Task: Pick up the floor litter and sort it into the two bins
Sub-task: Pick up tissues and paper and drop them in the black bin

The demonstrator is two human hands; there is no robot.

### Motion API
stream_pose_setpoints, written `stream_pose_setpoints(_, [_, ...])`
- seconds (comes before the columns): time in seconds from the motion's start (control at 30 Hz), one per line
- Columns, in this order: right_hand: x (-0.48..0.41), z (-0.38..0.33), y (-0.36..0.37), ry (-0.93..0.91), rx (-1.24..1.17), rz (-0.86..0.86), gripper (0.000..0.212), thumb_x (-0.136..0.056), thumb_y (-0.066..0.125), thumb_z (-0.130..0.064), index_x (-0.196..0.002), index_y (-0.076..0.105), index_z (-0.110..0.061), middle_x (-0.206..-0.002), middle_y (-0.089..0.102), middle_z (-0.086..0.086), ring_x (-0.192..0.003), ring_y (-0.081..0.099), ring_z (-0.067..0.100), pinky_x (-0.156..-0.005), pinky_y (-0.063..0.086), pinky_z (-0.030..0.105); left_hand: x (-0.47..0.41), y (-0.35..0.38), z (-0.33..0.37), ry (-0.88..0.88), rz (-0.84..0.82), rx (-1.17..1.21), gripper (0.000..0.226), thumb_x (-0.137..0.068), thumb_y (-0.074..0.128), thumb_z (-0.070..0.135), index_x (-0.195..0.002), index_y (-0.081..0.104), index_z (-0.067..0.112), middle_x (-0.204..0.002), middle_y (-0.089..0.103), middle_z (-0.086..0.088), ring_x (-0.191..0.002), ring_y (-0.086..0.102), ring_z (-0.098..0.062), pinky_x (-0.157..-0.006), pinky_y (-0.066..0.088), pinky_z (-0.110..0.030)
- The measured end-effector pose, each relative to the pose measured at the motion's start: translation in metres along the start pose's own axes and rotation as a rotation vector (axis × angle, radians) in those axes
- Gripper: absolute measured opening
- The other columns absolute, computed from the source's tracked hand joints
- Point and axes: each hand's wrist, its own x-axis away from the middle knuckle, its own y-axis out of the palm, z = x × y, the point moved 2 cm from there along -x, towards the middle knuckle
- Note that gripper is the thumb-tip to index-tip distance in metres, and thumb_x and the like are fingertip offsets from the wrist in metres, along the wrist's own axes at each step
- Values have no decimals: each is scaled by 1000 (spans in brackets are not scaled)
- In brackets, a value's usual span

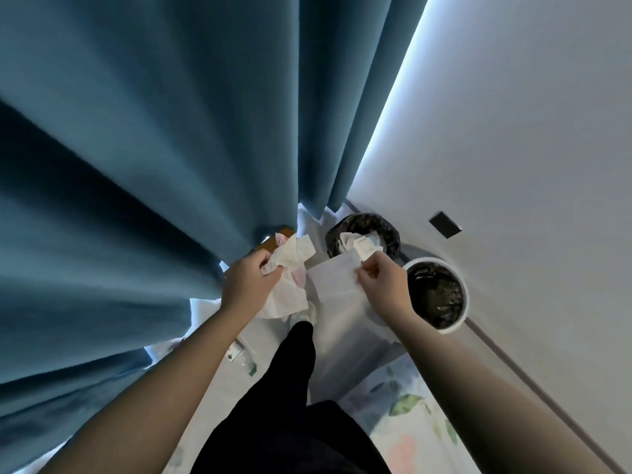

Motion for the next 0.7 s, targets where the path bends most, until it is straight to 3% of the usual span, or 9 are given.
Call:
stream_pose_setpoints(0.17, [-82,34,-6,133,1,31,6,-86,62,-13,-82,58,-12,-70,57,-7,-67,52,10,-63,41,25,-83,52,33,40,-167,-73,24,-81,68,28,-69,55,11,-64,60,-4,-64,54,-30,-52,33,-30])
stream_pose_setpoints(0.37, [-158,118,7,305,-76,77,4,-85,62,-13,-82,60,-10,-75,60,-4,-71,54,10,-65,42,23,-163,144,46,26,-293,-129,17,-84,66,23,-74,58,11,-72,61,-5,-69,53,-26,-51,31,-28])
stream_pose_setpoints(0.53, [-234,209,45,419,-133,98,5,-86,62,-14,-81,61,-15,-76,60,-6,-72,53,8,-62,41,18,-221,262,21,-16,-352,-170,17,-85,65,24,-72,54,18,-68,57,1,-70,56,-26,-55,38,-30])
stream_pose_setpoints(0.7, [-307,293,80,450,-130,120,5,-85,62,-13,-82,60,-16,-77,57,-9,-73,52,5,-61,36,12,-277,378,-11,-39,-391,-203,14,-89,60,26,-78,52,23,-77,57,0,-75,56,-25,-54,34,-27])
